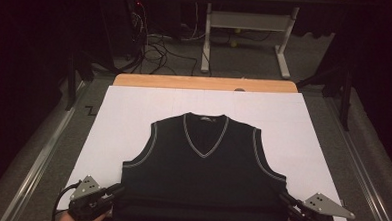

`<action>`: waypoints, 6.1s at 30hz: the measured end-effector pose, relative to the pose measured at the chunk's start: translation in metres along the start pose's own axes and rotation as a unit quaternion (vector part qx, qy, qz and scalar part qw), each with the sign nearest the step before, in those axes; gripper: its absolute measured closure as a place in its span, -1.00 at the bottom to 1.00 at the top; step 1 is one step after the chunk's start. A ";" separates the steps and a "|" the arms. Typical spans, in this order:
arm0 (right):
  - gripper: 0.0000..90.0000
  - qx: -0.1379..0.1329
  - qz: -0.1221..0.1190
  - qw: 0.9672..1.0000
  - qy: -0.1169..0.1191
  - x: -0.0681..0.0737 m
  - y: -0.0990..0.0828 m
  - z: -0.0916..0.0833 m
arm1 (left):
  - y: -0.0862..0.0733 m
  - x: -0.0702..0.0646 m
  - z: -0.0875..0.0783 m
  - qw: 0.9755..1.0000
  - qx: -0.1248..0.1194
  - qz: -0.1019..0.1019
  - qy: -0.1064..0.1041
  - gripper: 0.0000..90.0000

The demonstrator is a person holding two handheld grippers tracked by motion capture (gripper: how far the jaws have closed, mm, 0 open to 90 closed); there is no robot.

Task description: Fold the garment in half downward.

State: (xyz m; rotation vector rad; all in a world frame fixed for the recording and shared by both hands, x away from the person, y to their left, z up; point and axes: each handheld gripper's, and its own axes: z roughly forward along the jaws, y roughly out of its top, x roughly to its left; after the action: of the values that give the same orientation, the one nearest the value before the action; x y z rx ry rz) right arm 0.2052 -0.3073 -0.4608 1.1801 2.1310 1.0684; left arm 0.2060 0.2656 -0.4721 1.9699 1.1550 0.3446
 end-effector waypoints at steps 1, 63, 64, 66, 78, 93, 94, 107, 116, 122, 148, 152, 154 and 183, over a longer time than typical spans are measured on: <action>0.68 0.000 0.000 1.000 0.000 0.000 0.000 0.000 | 0.000 0.000 0.000 1.000 0.000 0.000 0.000 0.35; -0.99 -0.038 0.047 0.997 -0.037 -0.053 0.112 0.125 | 0.132 0.061 0.098 0.999 -0.044 -0.026 -0.002 -1.00; -0.99 -0.035 0.046 0.998 -0.039 -0.054 0.113 0.127 | 0.135 0.061 0.103 0.999 -0.042 -0.028 0.000 -1.00; -0.99 -0.028 0.046 0.997 -0.047 -0.056 0.115 0.132 | 0.139 0.063 0.107 0.998 -0.043 -0.035 -0.003 -1.00; -0.96 0.004 0.065 0.996 -0.055 -0.071 0.131 0.161 | 0.157 0.076 0.143 0.998 -0.008 -0.062 0.007 -1.00; -0.50 0.071 0.093 0.991 -0.058 -0.077 0.126 0.194 | 0.156 0.074 0.173 0.993 0.068 -0.093 0.026 -0.83; -0.48 0.072 0.093 0.991 -0.057 -0.077 0.125 0.194 | 0.156 0.073 0.173 0.993 0.067 -0.092 0.031 -0.81; 0.01 0.081 0.068 0.993 -0.060 -0.068 0.127 0.198 | 0.156 0.063 0.174 0.994 0.066 -0.070 0.055 -0.10; 0.52 0.080 0.064 0.994 -0.048 -0.064 0.128 0.198 | 0.155 0.061 0.175 0.995 0.065 -0.066 0.043 0.30; 0.71 0.078 0.062 0.994 -0.042 -0.061 0.128 0.198 | 0.155 0.058 0.176 0.995 0.064 -0.065 0.031 0.55; 0.74 -0.093 0.044 0.991 -0.086 -0.066 0.204 0.127 | 0.225 0.049 0.097 0.988 -0.122 -0.053 0.073 0.60; 0.74 -0.113 0.039 0.989 -0.086 -0.063 0.218 0.116 | 0.236 0.050 0.083 0.986 -0.144 -0.052 0.072 0.60; 0.74 -0.123 0.039 0.988 -0.087 -0.062 0.223 0.113 | 0.239 0.050 0.079 0.985 -0.150 -0.050 0.072 0.60; 0.74 -0.131 0.019 0.989 -0.063 -0.050 0.201 0.096 | 0.209 0.047 0.071 0.989 -0.140 -0.041 0.035 0.60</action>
State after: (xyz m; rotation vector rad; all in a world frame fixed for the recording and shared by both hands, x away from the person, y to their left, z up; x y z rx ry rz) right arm 0.3963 -0.2460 -0.3516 1.1333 1.8161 1.2141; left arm 0.3993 0.2146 -0.3665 1.6731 1.1608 0.5066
